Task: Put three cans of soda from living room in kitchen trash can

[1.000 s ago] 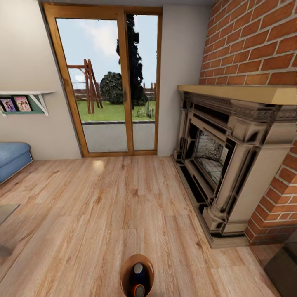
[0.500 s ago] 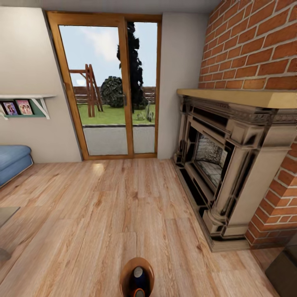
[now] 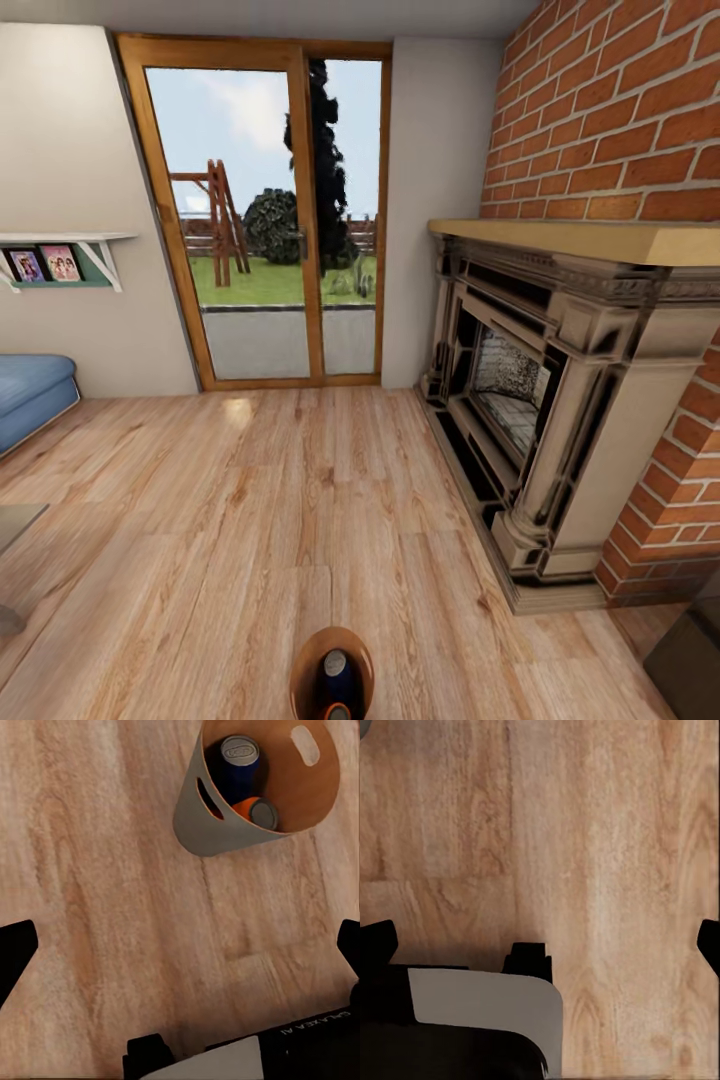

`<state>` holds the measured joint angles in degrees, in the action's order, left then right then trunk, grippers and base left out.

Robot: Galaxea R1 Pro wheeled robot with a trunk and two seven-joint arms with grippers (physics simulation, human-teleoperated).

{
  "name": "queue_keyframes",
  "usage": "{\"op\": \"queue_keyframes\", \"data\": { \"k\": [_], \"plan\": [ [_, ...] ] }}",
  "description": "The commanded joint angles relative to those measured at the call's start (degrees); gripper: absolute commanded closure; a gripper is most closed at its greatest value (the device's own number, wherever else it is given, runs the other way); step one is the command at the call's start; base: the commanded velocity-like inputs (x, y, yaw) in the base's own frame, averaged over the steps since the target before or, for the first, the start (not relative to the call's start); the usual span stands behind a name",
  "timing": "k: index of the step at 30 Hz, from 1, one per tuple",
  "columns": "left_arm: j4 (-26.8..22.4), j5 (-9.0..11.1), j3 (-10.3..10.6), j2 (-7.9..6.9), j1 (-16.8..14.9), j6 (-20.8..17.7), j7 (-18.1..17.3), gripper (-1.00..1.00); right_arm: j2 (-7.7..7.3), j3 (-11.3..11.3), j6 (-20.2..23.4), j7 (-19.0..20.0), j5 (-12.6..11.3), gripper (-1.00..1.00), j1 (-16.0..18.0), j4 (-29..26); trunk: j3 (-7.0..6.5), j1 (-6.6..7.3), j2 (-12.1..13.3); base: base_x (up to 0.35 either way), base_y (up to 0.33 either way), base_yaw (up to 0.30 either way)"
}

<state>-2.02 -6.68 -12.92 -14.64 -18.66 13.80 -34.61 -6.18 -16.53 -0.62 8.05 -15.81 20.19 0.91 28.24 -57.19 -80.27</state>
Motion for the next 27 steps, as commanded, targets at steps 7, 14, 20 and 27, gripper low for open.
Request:
{"op": "queue_keyframes", "data": {
  "k": [7, 14, 20, 27],
  "plan": [
    [-0.03, 0.00, 0.00, 0.04, -0.01, 0.00, 1.79, -1.00, 0.14, -0.03, 0.04, -6.77, 0.05, -1.00, -0.09, 0.05, -0.01, 0.00, 0.00, 0.000, 0.000, 0.000],
    [-0.01, 0.00, 0.00, 0.05, -0.01, 0.00, 1.96, -1.00, 0.57, -0.07, 0.10, -7.47, 0.07, -1.00, -1.04, 0.06, -0.01, 0.00, 0.00, 0.000, 0.000, 0.000],
    [-0.03, 0.00, 0.00, 0.05, -0.04, 0.00, 2.00, -1.00, 1.01, -0.08, 0.09, -7.60, 0.07, -1.00, -2.14, 0.06, -0.01, 0.00, 0.00, 0.000, 0.000, 0.000],
    [-0.04, 0.00, 0.00, 0.05, 0.01, 0.00, 2.00, -1.00, 1.08, -0.08, 0.09, -7.61, 0.07, -1.00, -2.25, 0.06, -0.01, 0.00, 0.00, 0.000, 0.000, 0.000]
  ]
}}
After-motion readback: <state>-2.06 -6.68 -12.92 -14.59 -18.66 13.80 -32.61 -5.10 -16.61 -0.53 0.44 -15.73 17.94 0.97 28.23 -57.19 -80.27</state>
